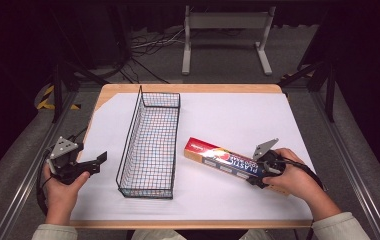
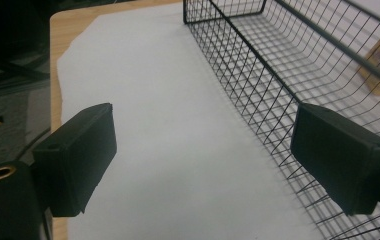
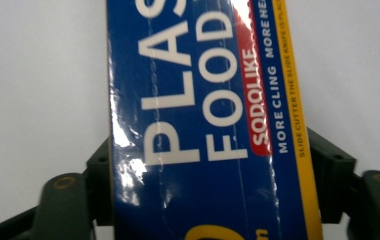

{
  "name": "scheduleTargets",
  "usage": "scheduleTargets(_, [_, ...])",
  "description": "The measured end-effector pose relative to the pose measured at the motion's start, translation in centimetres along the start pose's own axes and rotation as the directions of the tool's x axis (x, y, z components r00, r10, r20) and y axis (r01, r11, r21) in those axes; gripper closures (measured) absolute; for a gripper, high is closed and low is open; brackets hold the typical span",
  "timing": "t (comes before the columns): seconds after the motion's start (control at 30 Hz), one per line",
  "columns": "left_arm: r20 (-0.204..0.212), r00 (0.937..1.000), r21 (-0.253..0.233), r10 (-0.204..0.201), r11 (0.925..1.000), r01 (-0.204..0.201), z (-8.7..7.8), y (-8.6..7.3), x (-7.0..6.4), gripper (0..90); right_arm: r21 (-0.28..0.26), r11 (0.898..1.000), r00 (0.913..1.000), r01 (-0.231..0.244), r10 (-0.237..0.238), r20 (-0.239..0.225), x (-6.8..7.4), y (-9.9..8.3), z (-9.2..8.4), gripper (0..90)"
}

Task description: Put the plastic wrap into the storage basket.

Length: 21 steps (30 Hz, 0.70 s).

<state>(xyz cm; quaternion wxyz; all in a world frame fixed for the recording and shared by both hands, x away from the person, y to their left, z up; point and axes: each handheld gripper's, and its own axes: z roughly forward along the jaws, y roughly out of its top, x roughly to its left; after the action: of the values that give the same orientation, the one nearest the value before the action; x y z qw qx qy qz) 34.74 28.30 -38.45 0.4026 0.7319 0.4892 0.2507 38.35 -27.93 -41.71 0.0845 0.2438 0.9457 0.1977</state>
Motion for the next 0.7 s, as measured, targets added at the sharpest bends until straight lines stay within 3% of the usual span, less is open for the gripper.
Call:
scheduleTargets(0.17, [0.014, 0.9994, 0.032, -0.032, 0.999, 0.031, -0.3, 0.8, 0.3, 22.9, 0.035, 0.998, 0.9984, 0.054, -0.054, -0.015, 0.1, 0.5, -0.2, 39.3])
scheduleTargets(0.23, [0.096, 0.9944, 0.058, -0.043, 0.9976, 0.038, -0.2, 1.6, 0.6, 23.9, 0.037, 0.998, 0.9986, 0.05, -0.049, -0.019, 0.1, 0.6, -0.2, 39.5])
scheduleTargets(0.33, [0.069, 0.9975, 0.066, 0.018, 0.9976, -0.023, -0.2, 2.3, -0.1, 31.4, 0.036, 0.999, 0.9984, 0.029, -0.027, -0.051, 0.0, 0.6, -0.3, 39.9])
scheduleTargets(0.43, [0.076, 0.9966, 0.062, 0.033, 0.9974, -0.038, -0.4, 2.9, -0.6, 30.7, 0.041, 0.999, 0.9985, 0.021, -0.019, -0.051, 0.1, 0.8, -0.6, 40.2])
scheduleTargets(0.5, [0.135, 0.9908, 0.06, 0.011, 0.998, -0.019, -0.4, 3.2, -0.6, 30.1, 0.04, 0.999, 0.9992, 0.018, -0.016, -0.037, 0.1, 0.9, -1.1, 40.4])
scheduleTargets(0.53, [0.143, 0.9896, 0.063, 0.009, 0.9979, -0.018, -0.3, 3.3, -0.7, 30.0, 0.026, 1.0, 0.9994, 0.009, -0.008, -0.034, 0.0, 1.0, -1.5, 40.4])
scheduleTargets(0.63, [0.187, 0.9814, 0.049, 0.044, 0.9973, -0.054, 0.2, 3.4, -1.0, 30.1, 0.001, 1.0, 0.9994, 0.003, -0.003, -0.035, -0.3, 1.3, -2.8, 40.4])
scheduleTargets(0.7, [0.192, 0.9795, 0.044, 0.059, 0.9967, -0.068, 0.2, 3.6, -1.3, 31.4, -0.007, 1.0, 0.9996, 0.014, -0.014, -0.023, -0.4, 1.7, -3.9, 40.4])
